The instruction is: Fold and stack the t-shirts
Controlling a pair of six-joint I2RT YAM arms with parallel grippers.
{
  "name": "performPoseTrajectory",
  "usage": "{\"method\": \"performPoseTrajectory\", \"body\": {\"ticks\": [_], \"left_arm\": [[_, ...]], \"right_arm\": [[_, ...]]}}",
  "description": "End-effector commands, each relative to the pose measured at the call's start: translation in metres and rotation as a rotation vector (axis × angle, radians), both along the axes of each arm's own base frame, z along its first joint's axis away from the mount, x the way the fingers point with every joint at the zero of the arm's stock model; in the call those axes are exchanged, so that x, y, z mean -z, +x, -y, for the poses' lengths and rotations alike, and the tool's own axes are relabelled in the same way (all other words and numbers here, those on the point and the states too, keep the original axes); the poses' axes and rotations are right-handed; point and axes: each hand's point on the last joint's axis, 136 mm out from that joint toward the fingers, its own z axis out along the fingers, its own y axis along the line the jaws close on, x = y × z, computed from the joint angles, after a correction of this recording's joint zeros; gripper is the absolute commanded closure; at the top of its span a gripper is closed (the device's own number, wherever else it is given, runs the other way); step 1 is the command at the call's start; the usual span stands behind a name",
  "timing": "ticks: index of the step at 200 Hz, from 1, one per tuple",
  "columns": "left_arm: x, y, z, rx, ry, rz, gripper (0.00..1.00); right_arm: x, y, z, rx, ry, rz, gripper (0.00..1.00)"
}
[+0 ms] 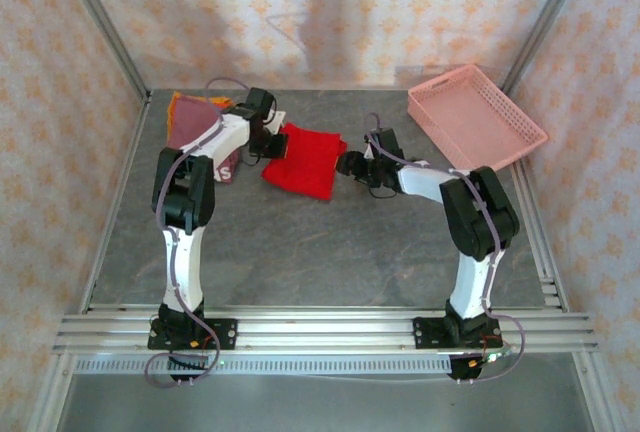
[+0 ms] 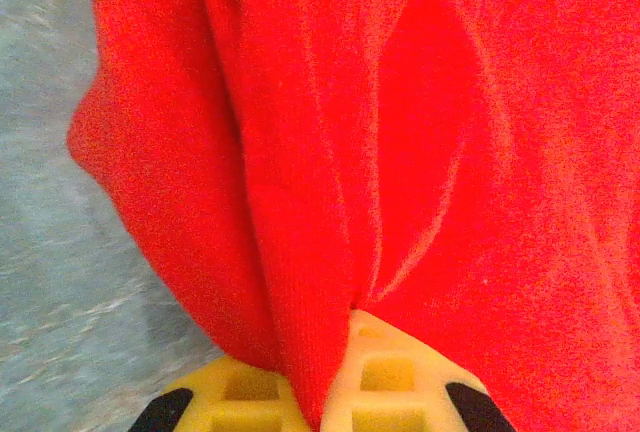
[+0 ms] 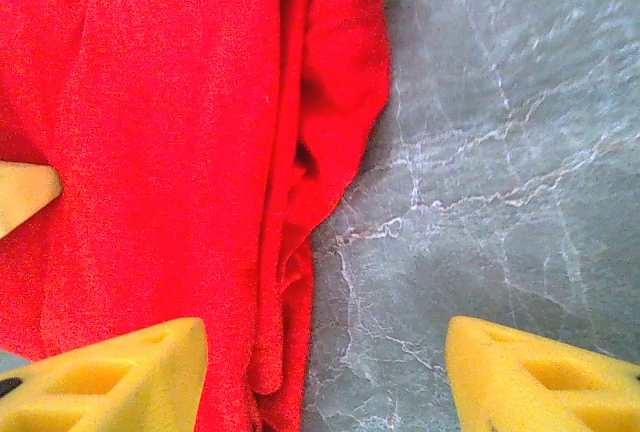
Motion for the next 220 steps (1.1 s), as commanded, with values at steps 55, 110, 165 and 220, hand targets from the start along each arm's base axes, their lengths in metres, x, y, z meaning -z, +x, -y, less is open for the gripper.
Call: {"method": "performPoseTrajectory", "body": {"ticks": [55, 110, 165, 220], "left_arm": [[-0.077, 0.021, -0.053, 0.019, 0.304, 0.153, 1.0], [-0.103, 0.027, -0.093, -0.032, 0.373, 0.175, 1.0], [-0.126, 0.021, -0.12, -0.041, 0.465, 0.198, 1.0], [-0.164, 0.02, -0.134, -0.071, 0.507, 0.274, 1.0]], "right_arm": [[-0.017, 0.002, 0.005, -0.003, -0.012, 0.062, 0.36], [-0.015, 0.003, 0.005, -0.001, -0.011, 0.058, 0.36], [-0.014, 0.006, 0.0, -0.01, 0.009, 0.052, 0.36], [-0.015, 0.009, -0.005, -0.023, 0.029, 0.047, 0.36]]}}
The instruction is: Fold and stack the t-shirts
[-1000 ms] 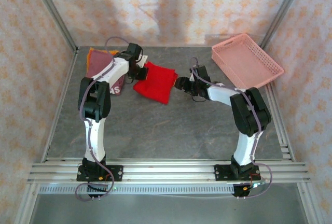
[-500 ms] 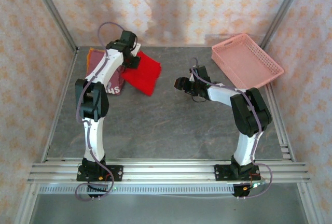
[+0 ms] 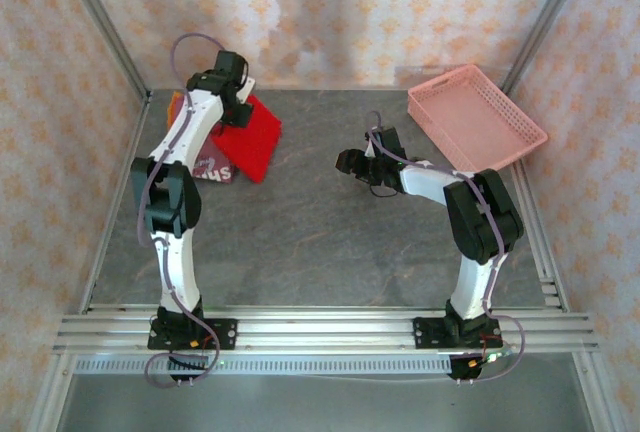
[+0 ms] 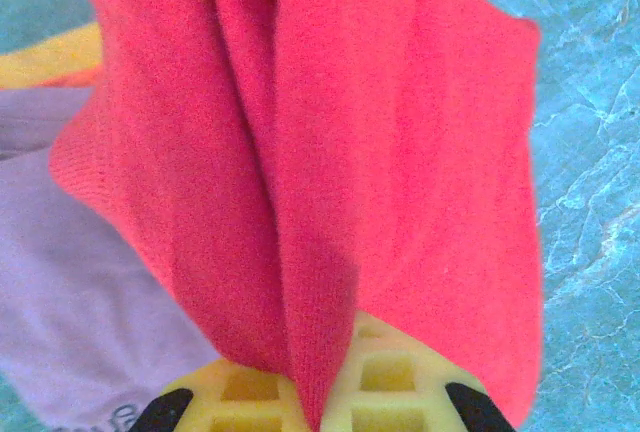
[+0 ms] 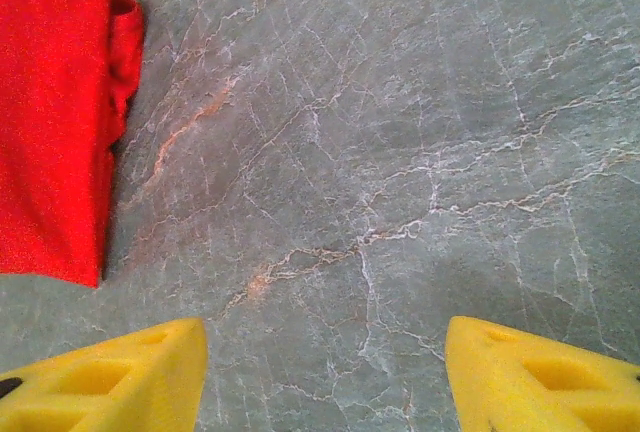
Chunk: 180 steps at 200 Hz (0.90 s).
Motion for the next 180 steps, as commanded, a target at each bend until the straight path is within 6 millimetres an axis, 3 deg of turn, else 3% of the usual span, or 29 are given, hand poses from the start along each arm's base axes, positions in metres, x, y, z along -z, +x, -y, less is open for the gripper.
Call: {"method": "performPoseTrajectory", "body": {"ticks": [1, 31, 92, 180], "left_arm": [[-0.053, -0.002, -0.021, -0.028, 0.066, 0.102, 1.0], [-0.062, -0.001, -0.04, -0.081, 0.048, 0.101, 1.0], [-0.082, -0.004, -0.05, -0.103, 0.041, 0.148, 1.0], [-0.067, -0.006, -0.111, -0.288, 0.14, 0.117, 1.0]], "right_arm": [[-0.007, 0.01, -0.005, -0.009, 0.021, 0.029, 0.36], [-0.009, 0.01, -0.005, -0.013, 0.02, 0.031, 0.36], [-0.012, 0.013, -0.008, -0.015, 0.04, 0.032, 0.36], [-0.006, 0.009, -0.008, -0.018, 0.036, 0.015, 0.36]]}}
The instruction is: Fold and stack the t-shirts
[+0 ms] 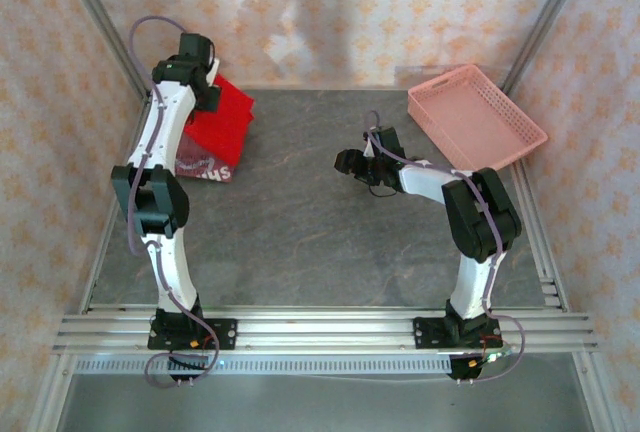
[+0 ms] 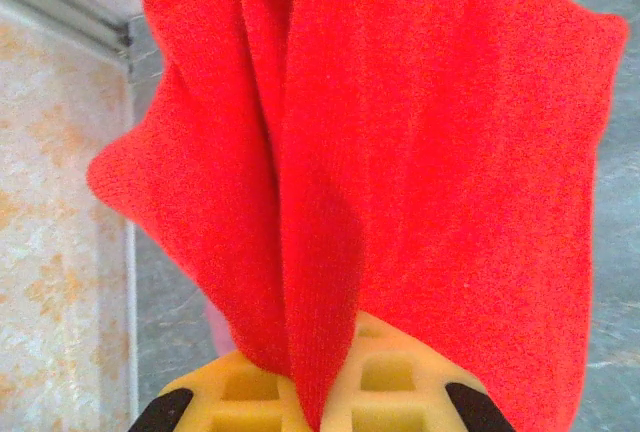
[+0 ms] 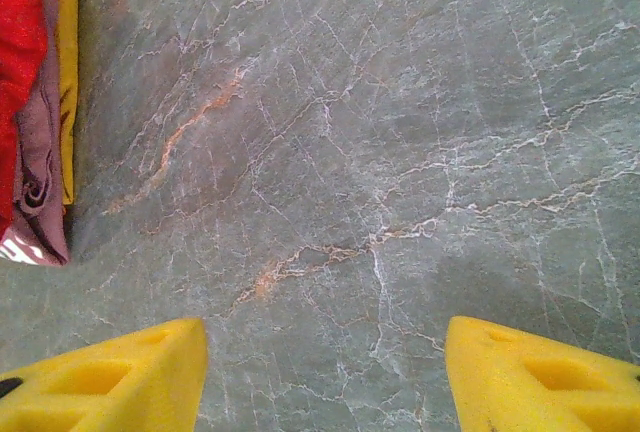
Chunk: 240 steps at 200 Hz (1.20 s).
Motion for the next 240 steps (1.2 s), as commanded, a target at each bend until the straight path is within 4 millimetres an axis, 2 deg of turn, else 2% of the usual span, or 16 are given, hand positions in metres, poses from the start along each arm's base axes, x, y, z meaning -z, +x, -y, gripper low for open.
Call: {"method": "performPoseTrajectory", "body": {"ticks": [1, 45, 81, 98, 106, 117, 132, 140, 157, 162, 165, 214, 240], "left_arm": [[-0.017, -0.004, -0.03, -0.104, 0.067, 0.033, 1.0], [0.023, -0.006, -0.067, -0.255, 0.08, -0.05, 1.0], [0.061, -0.002, -0.07, -0.266, 0.082, -0.137, 1.0], [0.072, 0.0, -0.076, -0.291, 0.106, -0.165, 1.0], [0.076, 0.001, -0.079, -0.309, 0.119, -0.17, 0.96], [0.082, 0.003, -0.079, -0.313, 0.116, -0.181, 0.84], [0.085, 0.005, -0.081, -0.328, 0.115, -0.182, 0.52], [0.086, 0.006, -0.08, -0.329, 0.104, -0.182, 0.39], [0.08, 0.005, -0.079, -0.346, 0.089, -0.169, 0.15], [0.076, 0.005, -0.079, -0.354, 0.088, -0.16, 0.04], [0.073, 0.004, -0.079, -0.358, 0.087, -0.154, 0.0], [0.003, -0.01, -0.083, -0.484, 0.154, 0.044, 0.0], [-0.012, -0.008, -0.073, -0.49, 0.13, 0.099, 0.0]], "right_arm": [[-0.008, 0.009, -0.003, 0.001, 0.02, 0.024, 0.36], [-0.007, 0.009, -0.003, -0.001, 0.021, 0.019, 0.36], [-0.006, 0.008, -0.003, -0.001, 0.019, 0.017, 0.36], [-0.006, 0.008, -0.003, -0.001, 0.021, 0.014, 0.36], [-0.006, 0.008, -0.003, -0.001, 0.021, 0.015, 0.36], [-0.005, 0.007, -0.003, -0.002, 0.02, 0.012, 0.36], [-0.004, 0.007, -0.003, -0.001, 0.019, 0.011, 0.36], [-0.005, 0.007, -0.003, -0.002, 0.018, 0.011, 0.36], [-0.005, 0.007, -0.002, -0.002, 0.016, 0.012, 0.36], [-0.005, 0.006, -0.002, -0.004, 0.016, 0.013, 0.36], [-0.005, 0.006, -0.002, -0.004, 0.016, 0.013, 0.36], [-0.004, 0.005, -0.002, -0.009, 0.014, 0.012, 0.36], [-0.004, 0.004, -0.002, -0.011, 0.013, 0.015, 0.36]]}}
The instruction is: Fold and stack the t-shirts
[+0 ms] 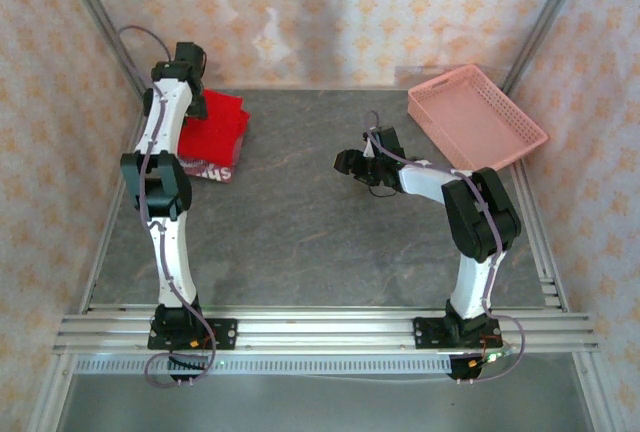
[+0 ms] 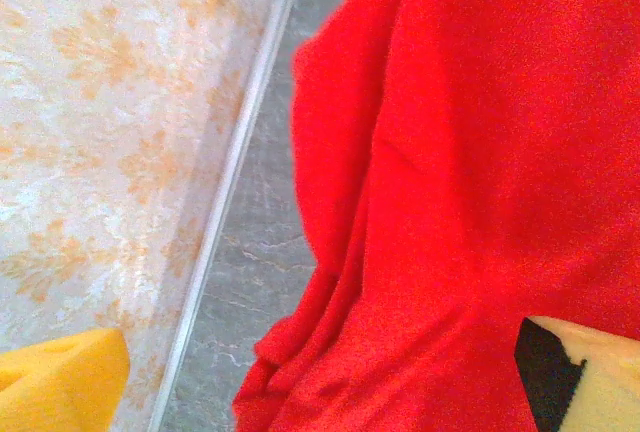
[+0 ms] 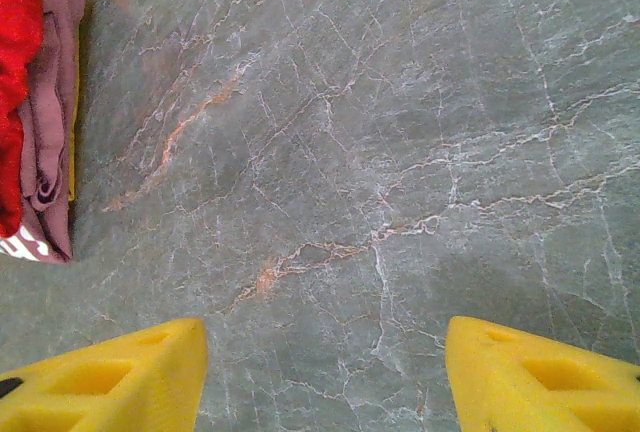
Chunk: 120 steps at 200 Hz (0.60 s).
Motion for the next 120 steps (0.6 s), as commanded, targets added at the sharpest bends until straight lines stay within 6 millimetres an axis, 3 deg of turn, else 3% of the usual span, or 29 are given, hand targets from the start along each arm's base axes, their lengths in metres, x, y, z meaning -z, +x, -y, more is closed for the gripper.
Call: {"method": "performPoseTrajectory", "body": {"ticks": [1, 35, 49, 64, 99, 120], "left_arm": [[-0.048, -0.006, 0.004, -0.055, 0.038, 0.134, 0.0], [-0.036, 0.014, 0.024, -0.014, -0.05, 0.144, 0.01], [-0.023, 0.029, 0.034, 0.01, -0.114, 0.155, 0.09], [-0.011, 0.039, 0.032, -0.039, -0.152, 0.178, 0.28], [0.047, 0.046, 0.018, -0.223, -0.361, 0.187, 0.4], [0.081, 0.04, 0.008, -0.325, -0.402, 0.161, 0.4]], "right_arm": [[-0.004, 0.005, -0.001, -0.006, 0.009, 0.018, 0.36], [-0.004, 0.005, -0.001, -0.007, 0.011, 0.019, 0.36], [-0.003, 0.005, 0.0, -0.006, 0.011, 0.019, 0.36], [-0.004, 0.005, -0.001, -0.007, 0.011, 0.019, 0.36], [-0.004, 0.004, 0.002, -0.004, 0.01, 0.019, 0.36], [-0.003, 0.003, 0.004, -0.005, 0.008, 0.013, 0.36]]}}
